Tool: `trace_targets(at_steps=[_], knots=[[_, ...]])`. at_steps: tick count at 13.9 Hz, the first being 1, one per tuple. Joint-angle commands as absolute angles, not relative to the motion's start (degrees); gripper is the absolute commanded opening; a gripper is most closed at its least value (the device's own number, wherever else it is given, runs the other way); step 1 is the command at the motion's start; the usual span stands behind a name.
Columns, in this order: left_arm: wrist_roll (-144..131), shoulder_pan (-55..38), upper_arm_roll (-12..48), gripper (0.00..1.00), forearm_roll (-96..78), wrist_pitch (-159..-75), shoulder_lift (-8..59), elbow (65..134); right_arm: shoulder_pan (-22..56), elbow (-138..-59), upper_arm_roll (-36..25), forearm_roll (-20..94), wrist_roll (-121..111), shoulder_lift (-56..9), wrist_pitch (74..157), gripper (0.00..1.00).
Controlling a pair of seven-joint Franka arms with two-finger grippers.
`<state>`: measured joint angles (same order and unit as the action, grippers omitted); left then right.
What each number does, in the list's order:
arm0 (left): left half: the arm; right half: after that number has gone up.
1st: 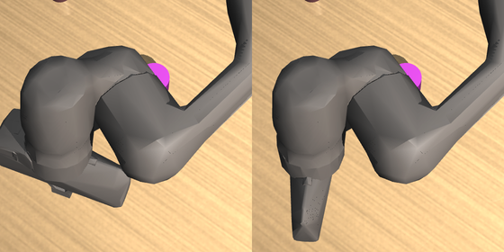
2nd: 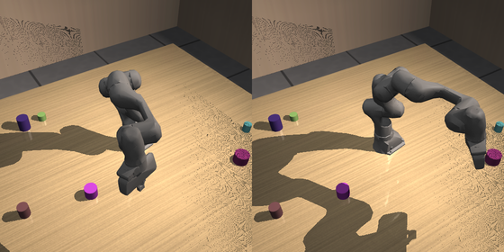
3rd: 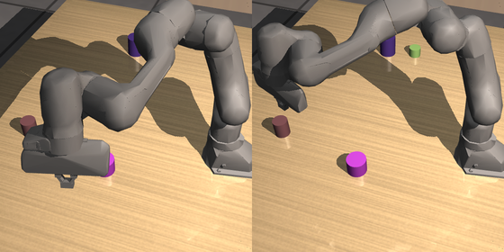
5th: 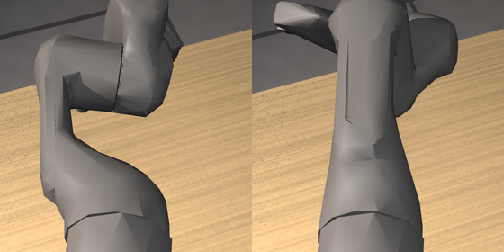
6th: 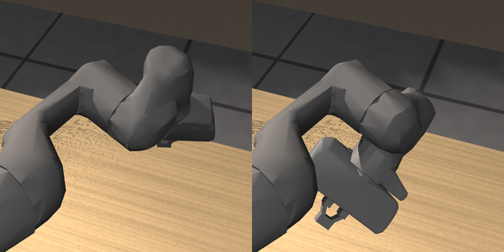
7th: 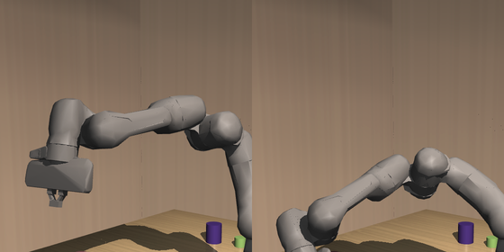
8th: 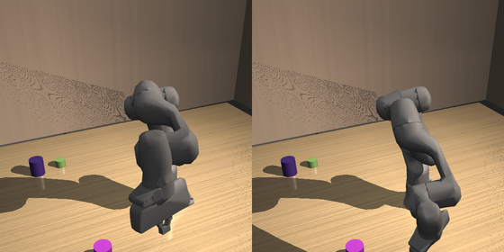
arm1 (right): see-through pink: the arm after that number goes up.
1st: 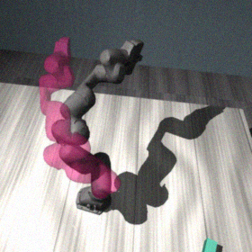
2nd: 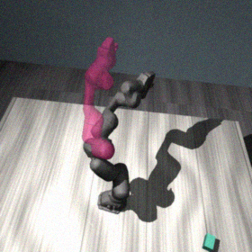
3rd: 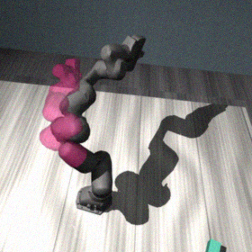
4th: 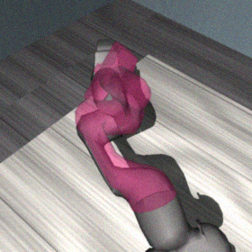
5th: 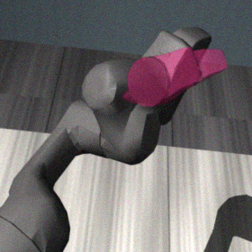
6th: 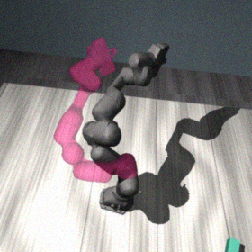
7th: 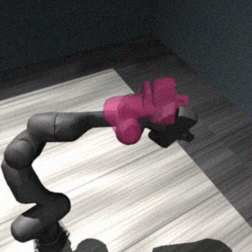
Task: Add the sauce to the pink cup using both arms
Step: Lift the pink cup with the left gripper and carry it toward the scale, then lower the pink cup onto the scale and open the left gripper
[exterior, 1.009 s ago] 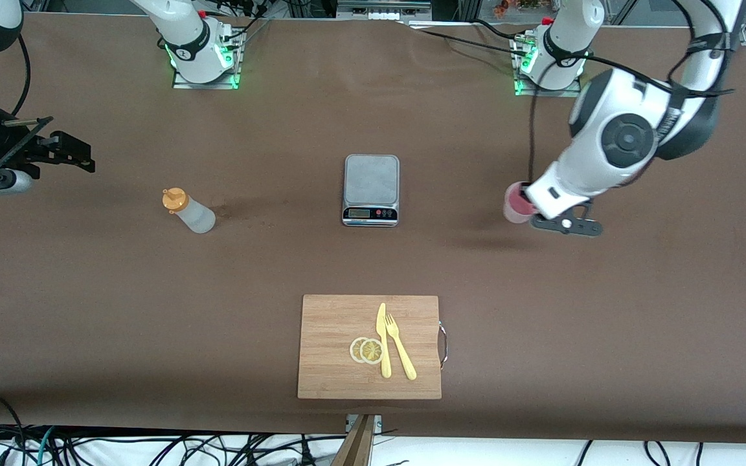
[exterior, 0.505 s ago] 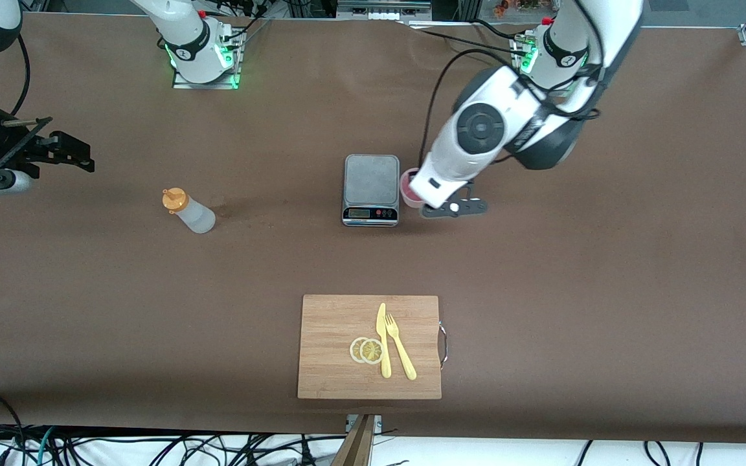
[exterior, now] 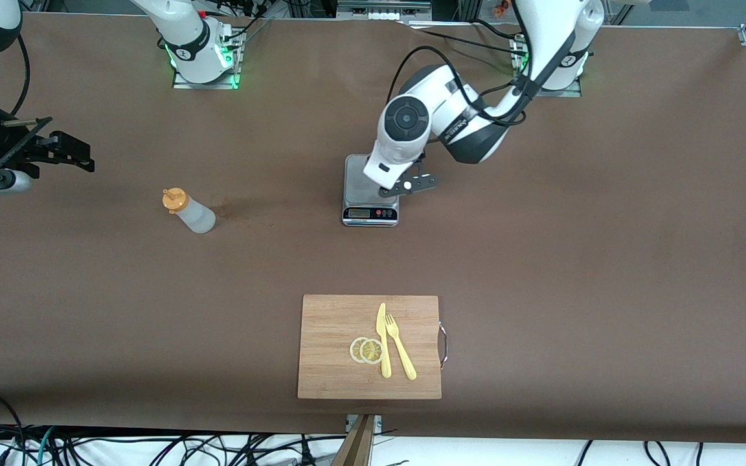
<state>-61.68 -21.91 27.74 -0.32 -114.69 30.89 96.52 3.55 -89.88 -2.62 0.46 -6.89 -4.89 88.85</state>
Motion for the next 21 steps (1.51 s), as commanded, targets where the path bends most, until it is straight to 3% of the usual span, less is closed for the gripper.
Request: trace_targets(at_steps=[1,8,9,10,17,21], knots=[[-62.7,-23.9,26.9,0.0,1.1,-116.9,32.7,95.7,3.5,-89.7,-2.7,1.0,-7.6,-4.7,86.9,1.0],[-67.5,-23.8,26.9,0.0,4.7,-121.1,34.5,96.2,3.3,-89.7,-2.7,0.3,-9.7,-4.8,87.0,1.0],[-67.5,-23.6,26.9,0.34,4.8,-121.0,34.4,96.2,3.3,-89.7,-2.7,0.3,-9.7,-4.8,86.9,1.0],[-67.5,-23.6,26.9,0.99,4.8,-120.9,34.3,96.2,3.3,-89.7,-2.7,0.3,-9.7,-4.7,87.1,1.0],[-66.9,-20.8,27.4,1.0,3.9,-109.1,27.5,94.3,3.5,-90.1,-2.6,-0.1,-10.7,-6.0,87.8,1.0],[-66.7,-17.0,27.5,1.0,3.9,-94.5,26.1,84.1,3.2,-90.6,-2.5,0.9,-24.1,-4.5,82.4,1.0]])
